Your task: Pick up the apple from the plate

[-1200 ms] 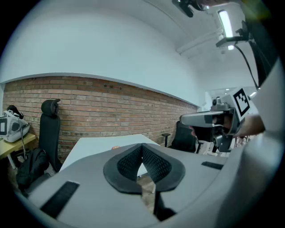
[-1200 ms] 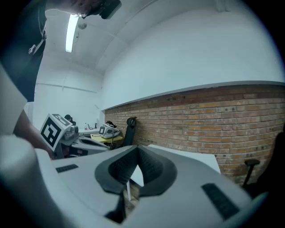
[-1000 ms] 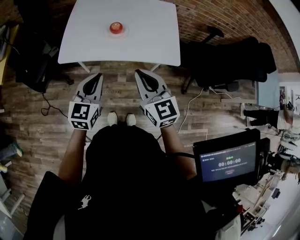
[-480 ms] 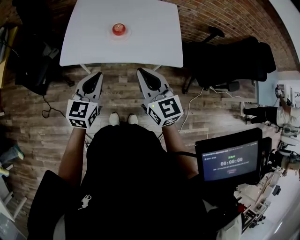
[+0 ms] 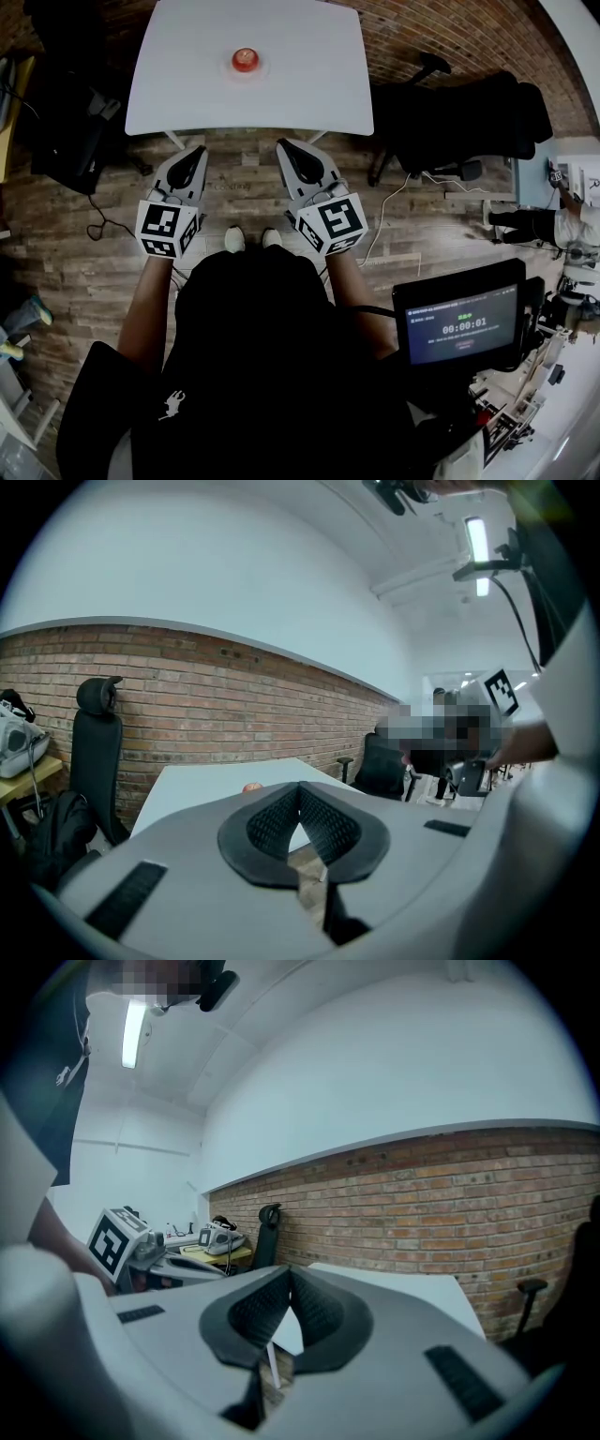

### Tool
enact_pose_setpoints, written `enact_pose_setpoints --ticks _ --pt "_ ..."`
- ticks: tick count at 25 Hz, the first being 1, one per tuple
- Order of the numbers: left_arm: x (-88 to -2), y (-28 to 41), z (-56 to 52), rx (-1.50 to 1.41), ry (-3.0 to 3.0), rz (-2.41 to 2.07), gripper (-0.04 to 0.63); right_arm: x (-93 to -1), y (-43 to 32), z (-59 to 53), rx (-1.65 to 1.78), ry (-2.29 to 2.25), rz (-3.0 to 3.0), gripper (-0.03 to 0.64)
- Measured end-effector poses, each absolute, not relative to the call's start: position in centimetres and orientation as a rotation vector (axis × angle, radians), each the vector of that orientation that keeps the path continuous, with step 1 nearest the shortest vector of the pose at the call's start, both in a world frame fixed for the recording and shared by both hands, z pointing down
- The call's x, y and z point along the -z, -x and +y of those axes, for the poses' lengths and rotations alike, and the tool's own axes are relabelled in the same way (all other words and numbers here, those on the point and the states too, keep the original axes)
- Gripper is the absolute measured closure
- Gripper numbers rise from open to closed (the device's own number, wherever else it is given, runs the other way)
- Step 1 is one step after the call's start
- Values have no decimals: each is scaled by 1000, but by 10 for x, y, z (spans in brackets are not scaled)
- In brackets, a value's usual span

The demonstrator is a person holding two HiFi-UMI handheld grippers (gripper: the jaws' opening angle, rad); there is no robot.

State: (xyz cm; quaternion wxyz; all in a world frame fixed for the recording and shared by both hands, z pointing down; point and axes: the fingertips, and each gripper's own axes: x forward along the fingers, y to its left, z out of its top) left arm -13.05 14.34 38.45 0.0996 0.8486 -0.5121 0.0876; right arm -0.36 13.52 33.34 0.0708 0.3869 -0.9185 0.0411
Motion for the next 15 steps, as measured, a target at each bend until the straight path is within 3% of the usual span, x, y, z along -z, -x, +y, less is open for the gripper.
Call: enact_pose_setpoints --ticks 15 --pt "-396 144 161 -281 -2489 -1470 591 -340 13 150 -163 -1187 -2745 612"
